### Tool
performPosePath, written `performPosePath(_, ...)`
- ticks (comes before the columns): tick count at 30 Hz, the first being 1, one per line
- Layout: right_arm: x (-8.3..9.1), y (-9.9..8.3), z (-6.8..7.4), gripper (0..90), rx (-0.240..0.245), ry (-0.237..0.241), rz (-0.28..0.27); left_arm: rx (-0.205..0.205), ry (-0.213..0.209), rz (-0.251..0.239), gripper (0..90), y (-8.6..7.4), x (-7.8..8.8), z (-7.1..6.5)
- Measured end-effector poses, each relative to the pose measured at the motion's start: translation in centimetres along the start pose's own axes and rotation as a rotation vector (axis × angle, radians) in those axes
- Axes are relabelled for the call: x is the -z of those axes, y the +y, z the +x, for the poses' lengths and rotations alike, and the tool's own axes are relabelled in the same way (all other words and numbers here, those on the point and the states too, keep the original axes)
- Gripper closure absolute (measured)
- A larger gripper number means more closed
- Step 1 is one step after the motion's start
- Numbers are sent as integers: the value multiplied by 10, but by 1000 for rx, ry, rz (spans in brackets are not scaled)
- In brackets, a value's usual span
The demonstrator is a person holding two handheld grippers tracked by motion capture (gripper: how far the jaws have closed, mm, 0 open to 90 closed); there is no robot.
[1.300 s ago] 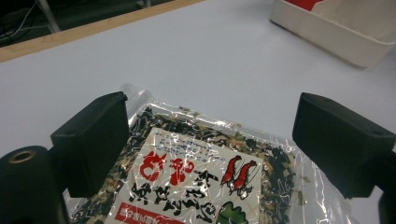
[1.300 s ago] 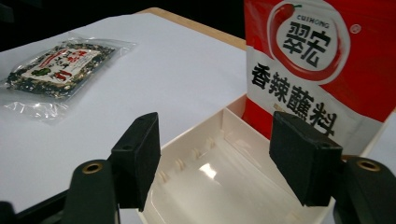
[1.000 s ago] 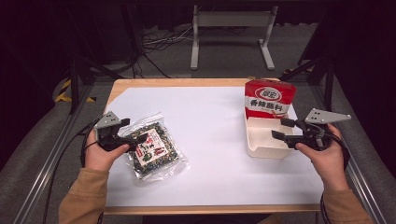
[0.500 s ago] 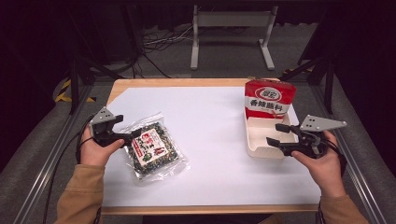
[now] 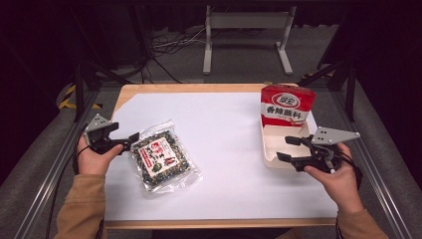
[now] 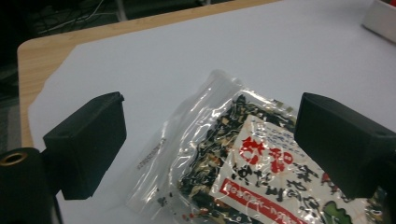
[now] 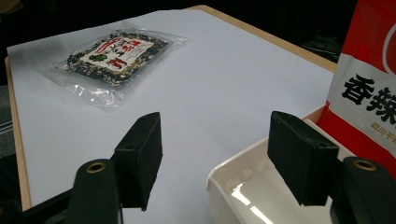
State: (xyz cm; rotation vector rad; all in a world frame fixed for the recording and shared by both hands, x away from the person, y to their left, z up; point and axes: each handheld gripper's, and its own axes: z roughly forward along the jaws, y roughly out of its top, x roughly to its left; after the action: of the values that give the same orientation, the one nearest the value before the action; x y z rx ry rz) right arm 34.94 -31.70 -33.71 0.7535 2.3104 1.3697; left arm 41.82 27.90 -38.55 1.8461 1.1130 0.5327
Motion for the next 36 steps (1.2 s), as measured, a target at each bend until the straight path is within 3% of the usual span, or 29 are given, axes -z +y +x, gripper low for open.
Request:
performPosePath(3, -3, 1, 3, 349, 6, 14, 3, 25, 24, 24, 102, -6, -5, 9)
performPosePath(10, -7, 1, 5, 344, 4, 26, 4, 75, 32, 59, 101, -18, -16, 20)
performPosePath(15, -11, 1, 7, 343, 9, 35, 14, 121, 33, 105, 98, -26, -29, 23)
performPosePath(17, -12, 1, 8, 342, 12, 38, 13, 120, 45, 119, 86, -29, -33, 24)
performPosePath(25, -12, 2, 9, 342, 19, 39, 16, 129, 36, 173, 98, -38, -45, 26)
performPosePath(27, -12, 1, 10, 342, 18, 39, 18, 143, 17, 183, 108, -39, -46, 27)
performPosePath(32, -13, 1, 10, 342, 19, 40, 21, 144, 1, 210, 182, -42, -49, 27)
performPosePath(36, -14, 1, 10, 335, 16, 41, 19, 172, -15, 247, 197, -43, -52, 27)
